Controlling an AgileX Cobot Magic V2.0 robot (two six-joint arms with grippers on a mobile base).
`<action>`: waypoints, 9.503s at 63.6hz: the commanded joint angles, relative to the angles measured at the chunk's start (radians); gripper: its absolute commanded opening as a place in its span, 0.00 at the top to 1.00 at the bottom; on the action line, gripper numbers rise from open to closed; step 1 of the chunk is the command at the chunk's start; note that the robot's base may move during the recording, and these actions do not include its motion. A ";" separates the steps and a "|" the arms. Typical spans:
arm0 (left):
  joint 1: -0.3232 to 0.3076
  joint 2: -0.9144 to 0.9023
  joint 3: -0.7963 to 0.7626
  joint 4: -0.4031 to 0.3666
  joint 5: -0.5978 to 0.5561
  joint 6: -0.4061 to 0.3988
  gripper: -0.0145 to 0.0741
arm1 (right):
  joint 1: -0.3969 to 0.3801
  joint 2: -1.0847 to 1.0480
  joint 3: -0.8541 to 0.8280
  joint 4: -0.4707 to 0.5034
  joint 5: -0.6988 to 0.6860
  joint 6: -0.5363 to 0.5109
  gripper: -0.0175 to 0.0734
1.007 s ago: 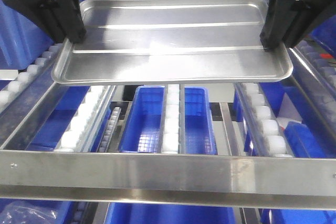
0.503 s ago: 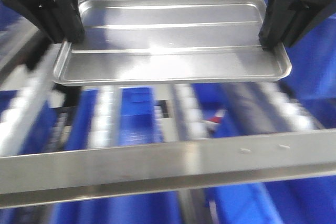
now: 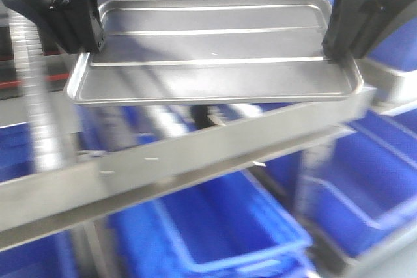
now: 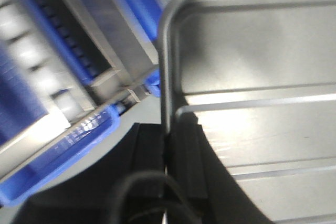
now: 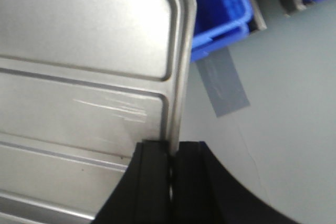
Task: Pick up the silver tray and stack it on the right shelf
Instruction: 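Drive the base to another shelf while holding the tray level, then position the held tray above the silver tray on the shelf, then lower the held tray onto the other tray and open both grippers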
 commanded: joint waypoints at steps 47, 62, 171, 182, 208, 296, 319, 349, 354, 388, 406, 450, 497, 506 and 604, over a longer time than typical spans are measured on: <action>-0.004 -0.039 -0.030 0.044 0.001 0.015 0.94 | -0.002 -0.038 -0.028 -0.050 -0.029 -0.007 0.74; -0.004 -0.039 -0.030 0.044 0.001 0.015 0.94 | -0.002 -0.038 -0.028 -0.050 -0.029 -0.007 0.74; -0.004 -0.036 -0.030 0.039 0.002 0.015 0.94 | -0.002 -0.038 -0.028 -0.050 -0.026 -0.007 0.74; -0.004 -0.025 -0.030 0.036 0.002 0.015 0.94 | -0.002 -0.038 -0.028 -0.050 -0.027 -0.007 0.74; -0.004 -0.025 -0.030 0.036 0.003 0.015 0.94 | -0.002 -0.038 -0.028 -0.050 -0.026 -0.007 0.74; -0.004 -0.025 -0.030 0.040 0.004 0.015 0.94 | -0.002 -0.038 -0.028 -0.050 -0.025 -0.007 0.74; -0.004 0.002 -0.030 0.045 -0.003 0.015 0.94 | -0.002 -0.038 -0.028 -0.050 -0.025 -0.007 0.74; -0.004 0.028 -0.030 0.045 -0.003 0.015 0.94 | -0.002 -0.038 -0.028 -0.050 -0.025 -0.007 0.74; -0.004 0.033 -0.030 0.043 -0.003 0.015 0.94 | -0.002 -0.038 -0.028 -0.050 -0.025 -0.007 0.74; -0.004 0.086 -0.030 0.043 -0.003 0.015 0.94 | -0.002 -0.038 -0.028 -0.050 -0.026 -0.007 0.74; -0.004 0.093 -0.030 0.043 -0.003 0.015 0.94 | -0.002 -0.038 -0.028 -0.050 -0.026 -0.007 0.74; -0.025 0.093 -0.030 0.041 -0.003 0.015 0.94 | -0.002 -0.038 -0.028 -0.050 -0.026 -0.007 0.74; -0.025 0.093 -0.030 0.041 -0.003 0.015 0.94 | -0.002 -0.038 -0.028 -0.050 -0.026 -0.007 0.74; -0.025 0.093 -0.030 0.041 -0.004 0.015 0.94 | -0.002 -0.038 -0.028 -0.050 -0.026 -0.007 0.74; 0.126 0.409 -0.211 0.094 -0.245 0.015 0.94 | -0.155 0.416 -0.228 -0.130 -0.211 -0.142 0.74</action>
